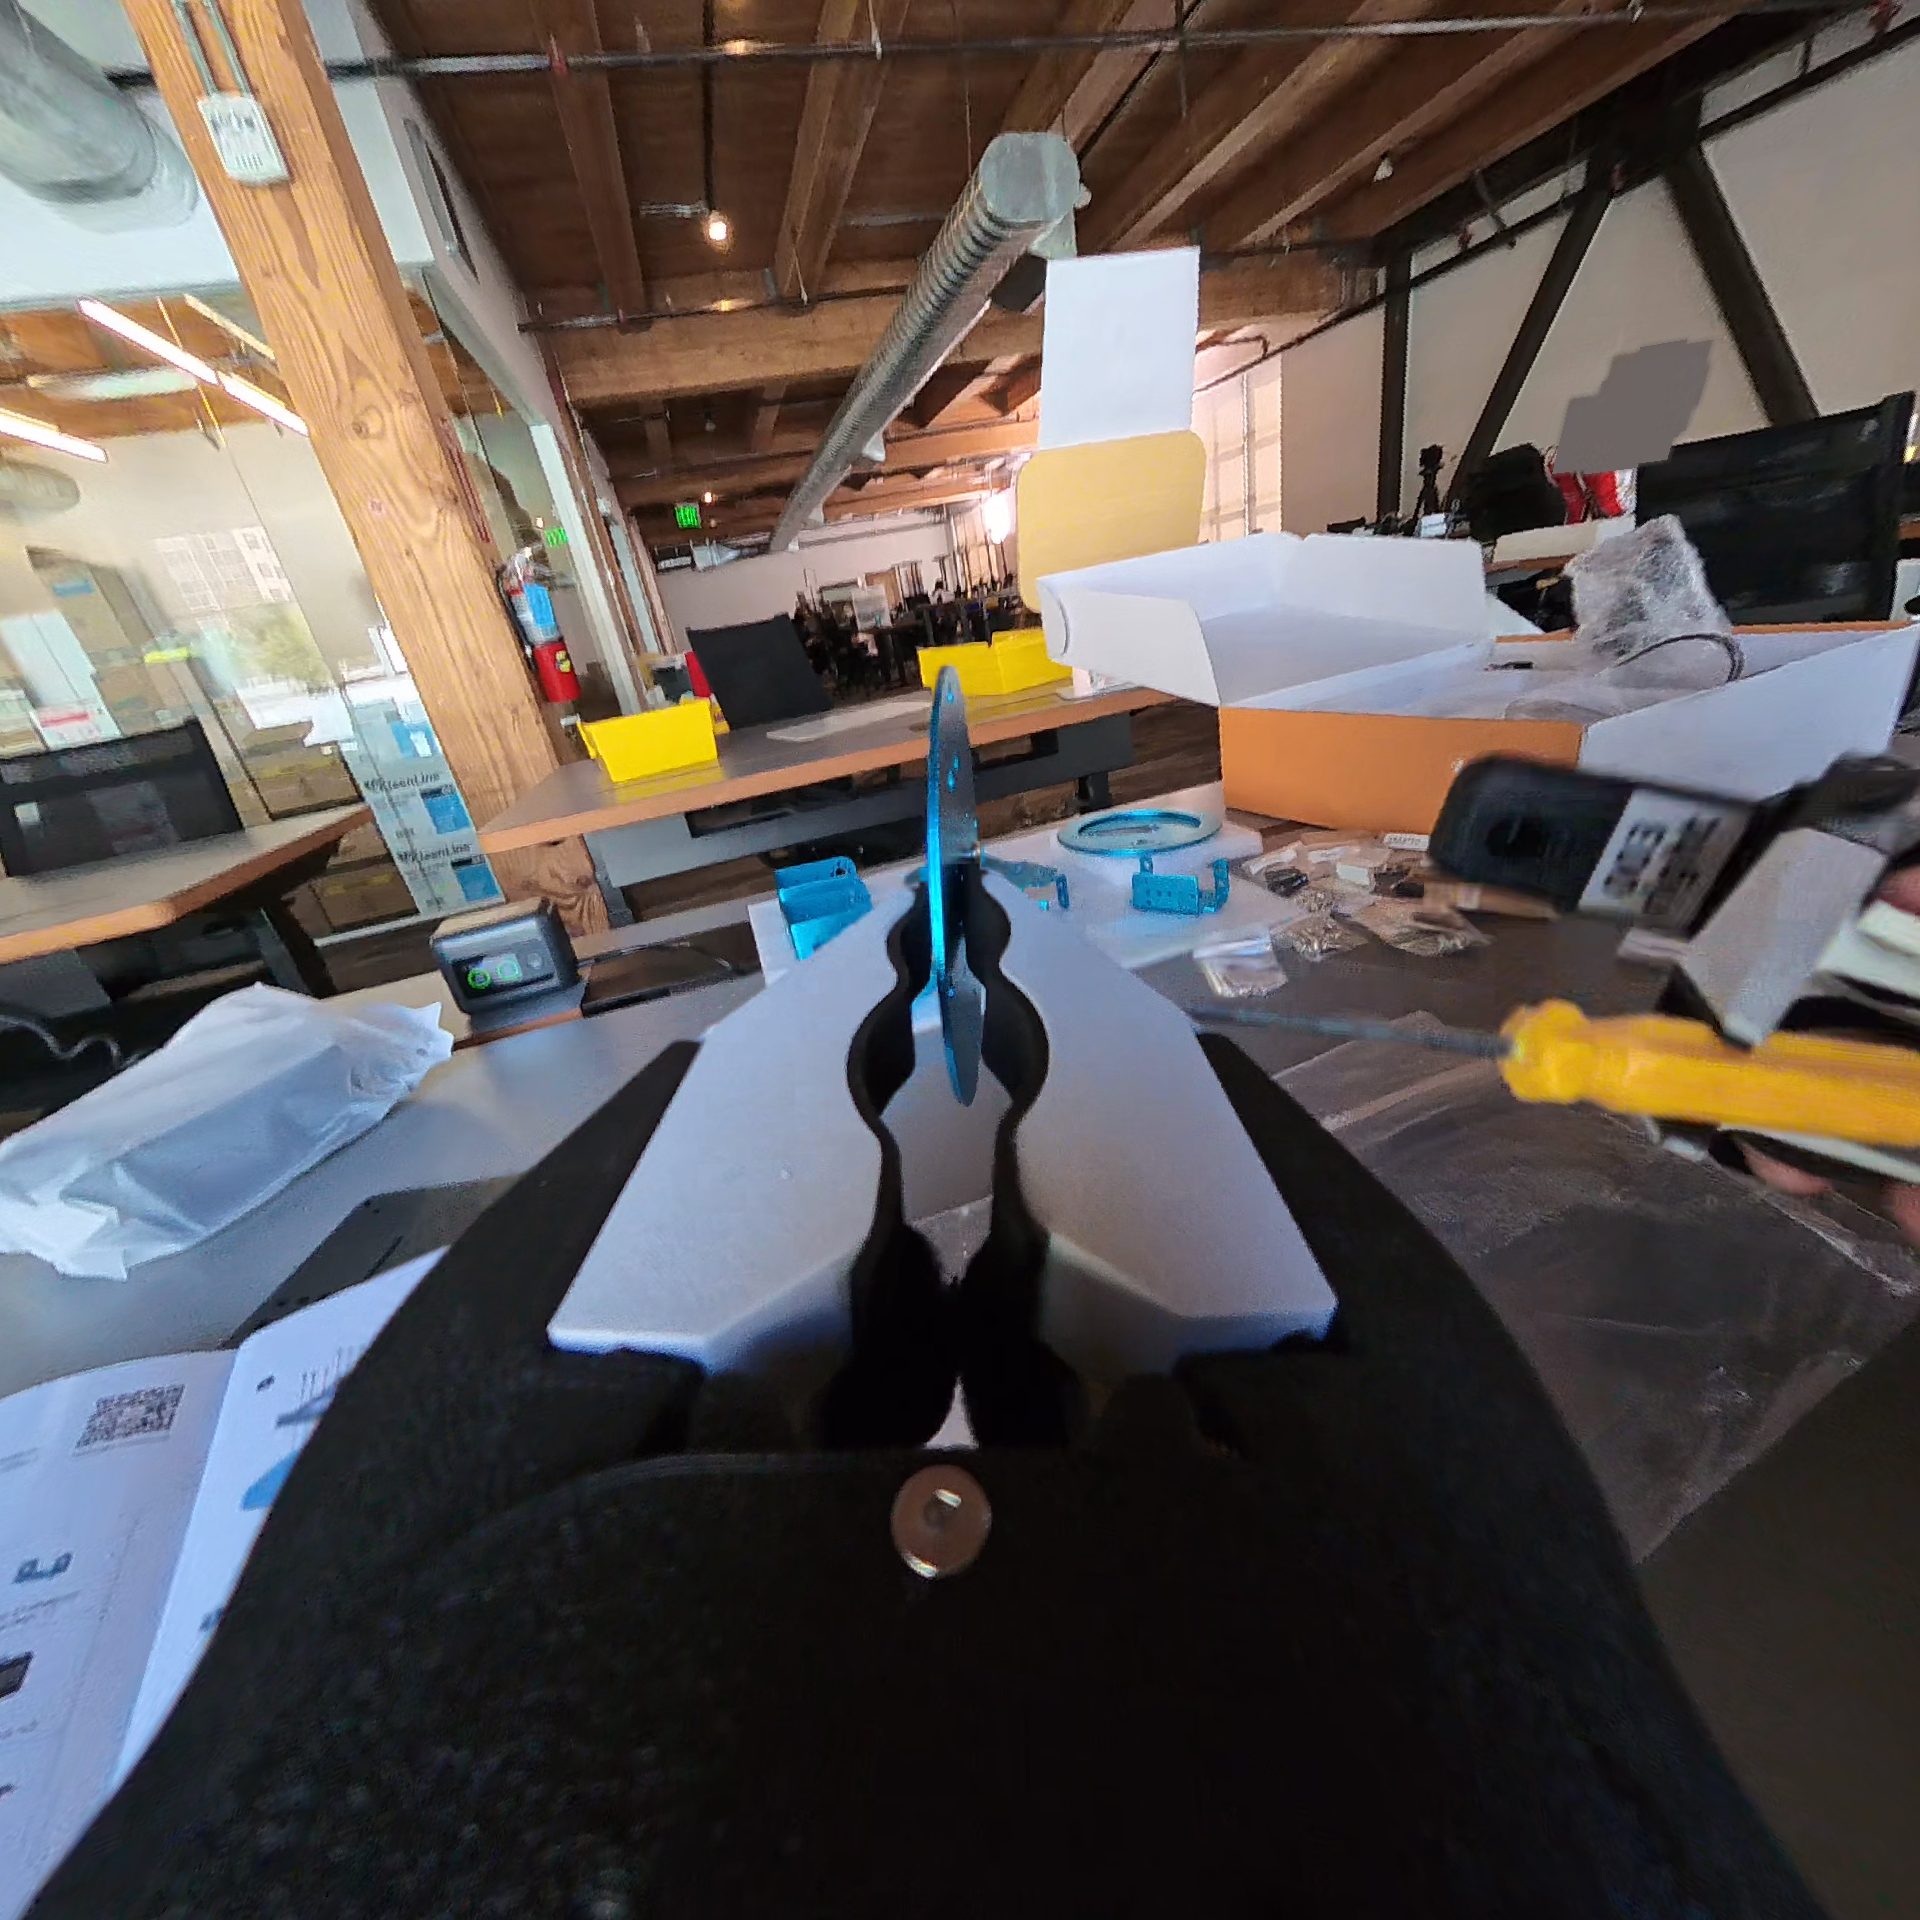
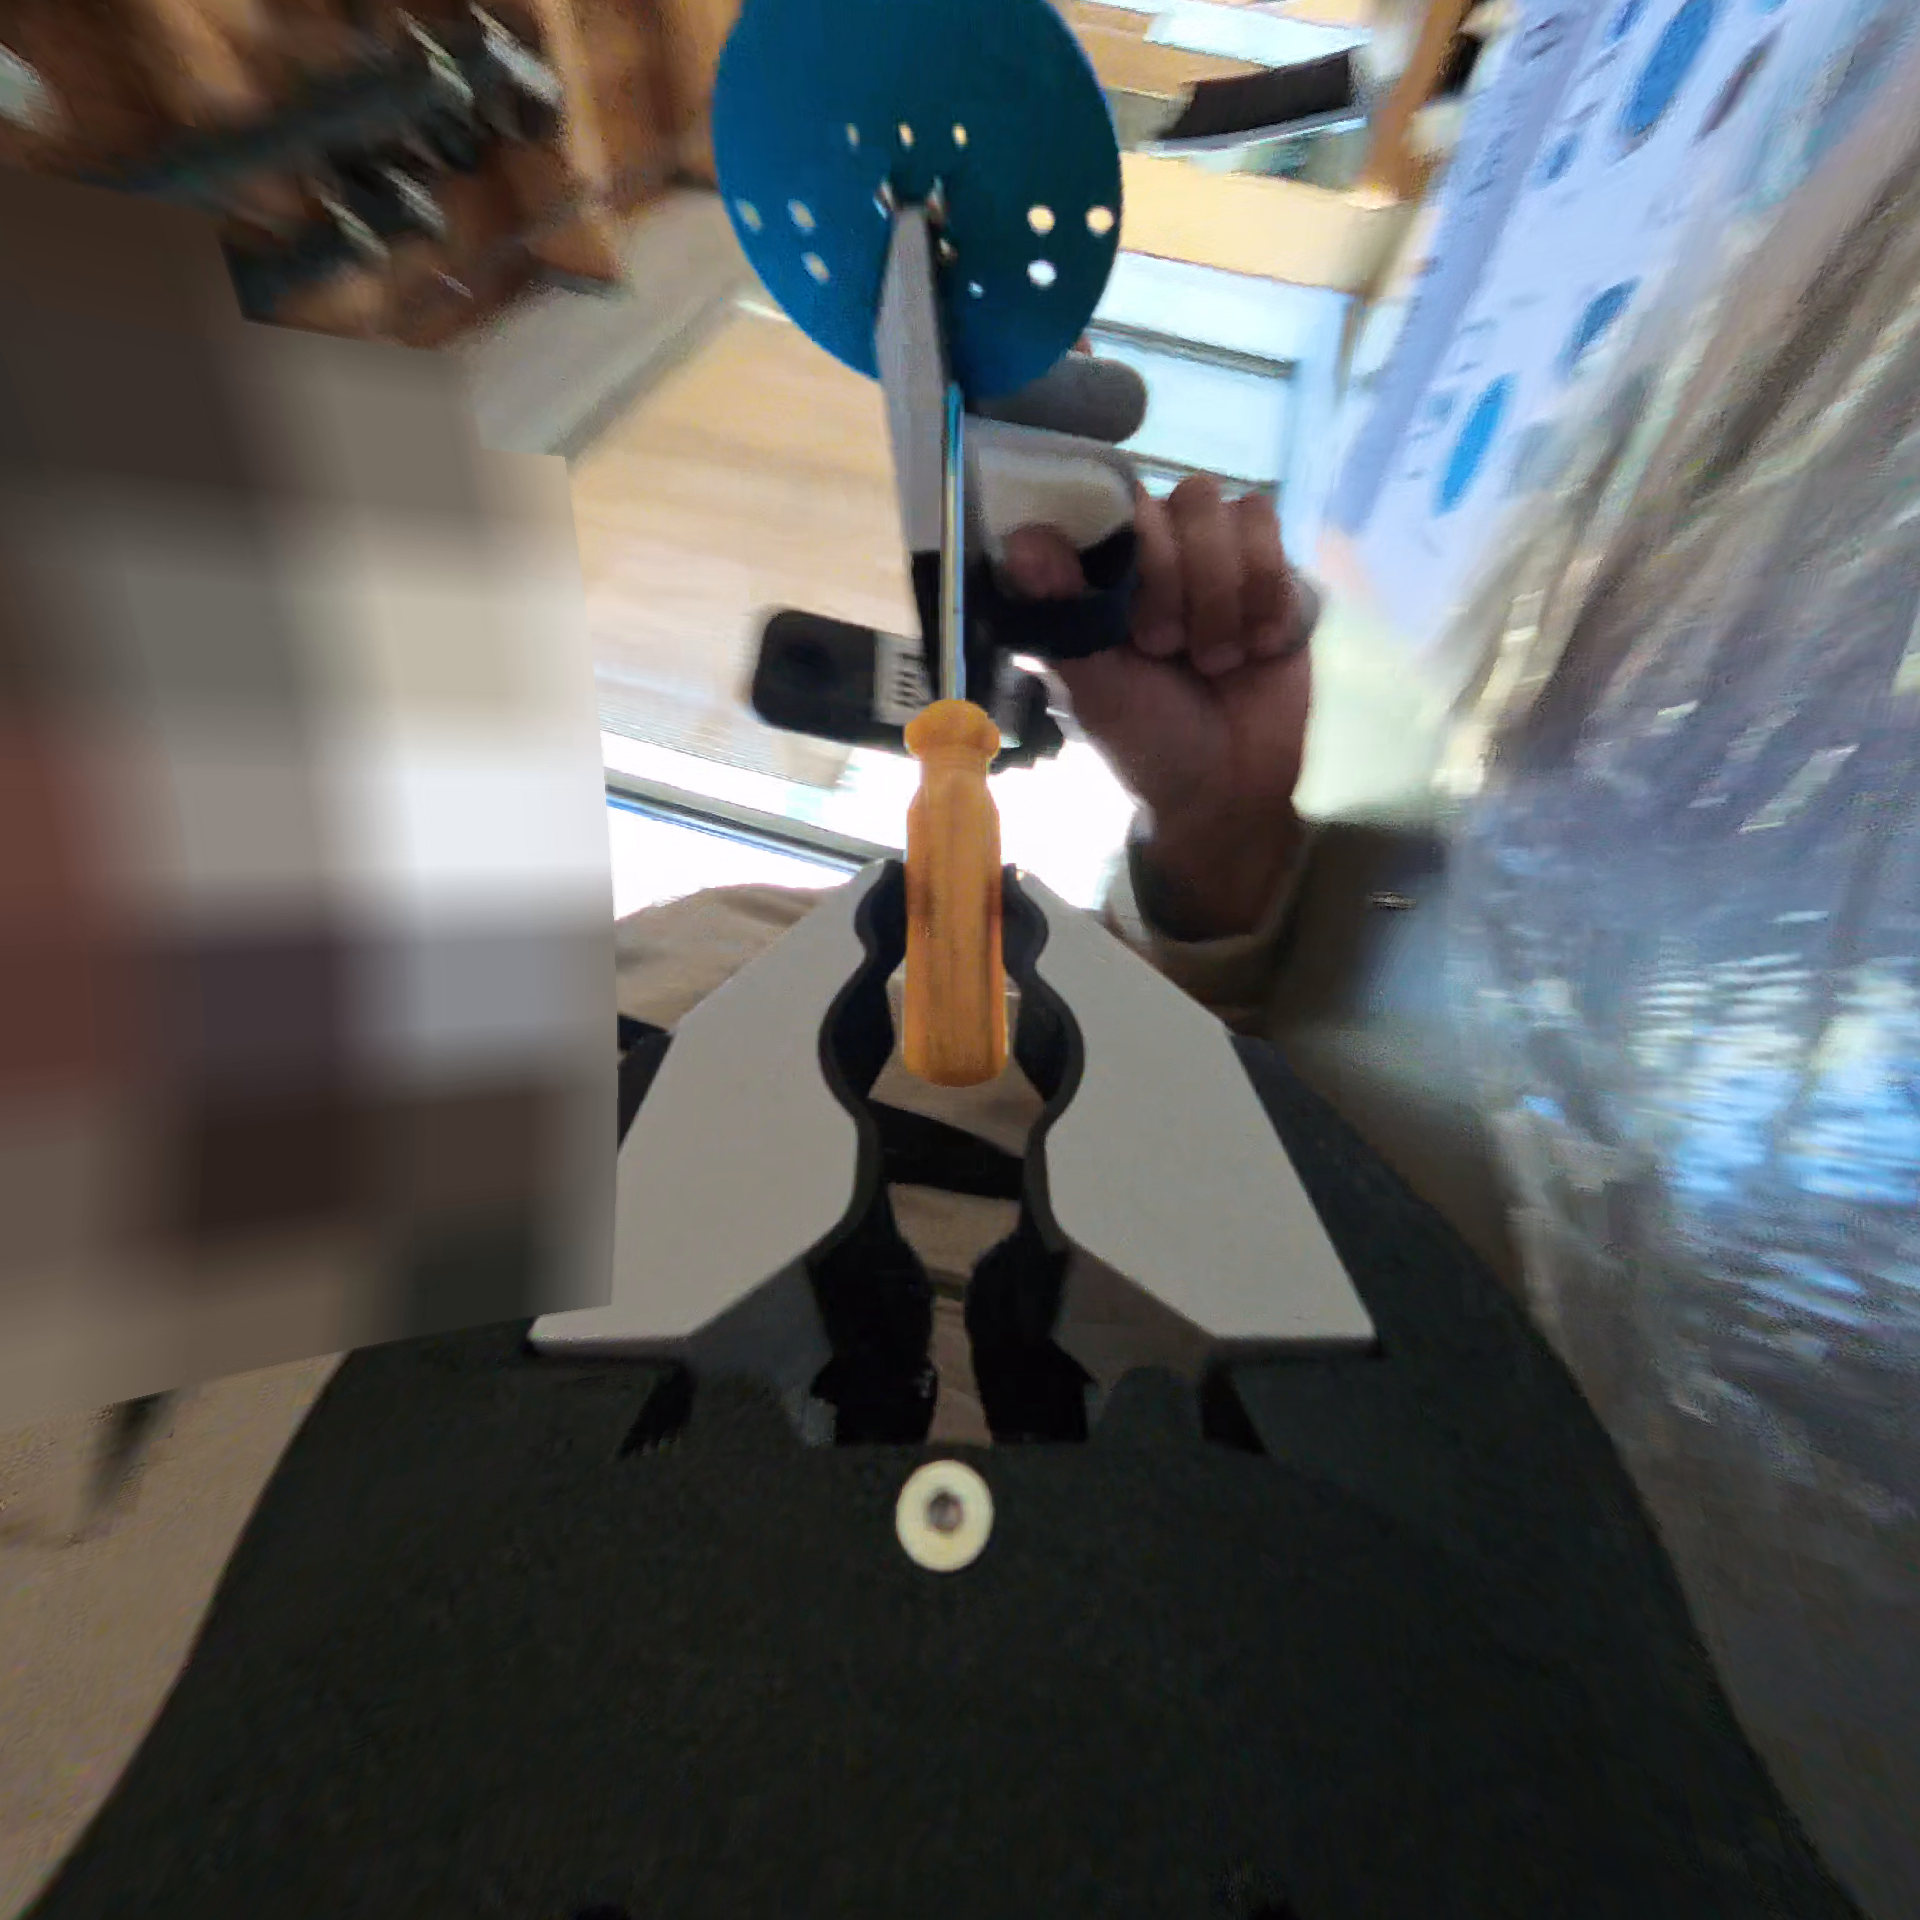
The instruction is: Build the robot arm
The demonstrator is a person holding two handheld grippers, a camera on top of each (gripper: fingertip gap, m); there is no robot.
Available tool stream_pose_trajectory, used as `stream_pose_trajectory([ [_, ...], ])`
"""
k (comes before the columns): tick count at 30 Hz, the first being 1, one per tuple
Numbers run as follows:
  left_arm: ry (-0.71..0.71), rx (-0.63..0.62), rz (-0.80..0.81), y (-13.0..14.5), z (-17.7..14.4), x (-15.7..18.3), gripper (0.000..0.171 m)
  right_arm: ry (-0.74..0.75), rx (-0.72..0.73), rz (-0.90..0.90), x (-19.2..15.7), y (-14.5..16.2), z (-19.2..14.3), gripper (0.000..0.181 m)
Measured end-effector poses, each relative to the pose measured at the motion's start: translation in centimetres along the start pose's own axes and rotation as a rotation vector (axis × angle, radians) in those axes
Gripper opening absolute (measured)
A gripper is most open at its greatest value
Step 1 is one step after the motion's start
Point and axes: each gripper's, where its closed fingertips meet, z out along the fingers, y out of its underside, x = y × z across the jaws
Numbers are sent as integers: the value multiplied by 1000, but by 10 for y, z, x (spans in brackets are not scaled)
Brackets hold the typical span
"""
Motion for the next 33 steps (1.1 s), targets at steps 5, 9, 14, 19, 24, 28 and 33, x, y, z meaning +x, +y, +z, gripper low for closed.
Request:
stream_pose_trajectory([
  [5, -44, -173, -64, 34, 8, -9, 6, 843, -158, -805, 47, -24, -32, 17],
  [9, -70, -301, -110, 59, 12, -13, 5, 1313, -281, -1320, 38, -49, -48, 17],
  [14, -61, -347, -111, 68, 14, -8, 6, 1507, -342, -1464, 41, -60, -48, 17],
  [19, -56, -371, -75, 71, 16, -2, 6, 1489, -335, -1479, 38, -60, -38, 17],
  [24, -53, -370, -84, 71, 16, -1, 6, 1497, -342, -1464, 38, -62, -41, 17],
  [28, -51, -370, -84, 71, 16, -1, 5, 1496, -349, -1461, 40, -61, -40, 17],
  [33, -45, -371, -84, 72, 16, 0, 6, 1490, -339, -1468, 38, -62, -39, 17],
])
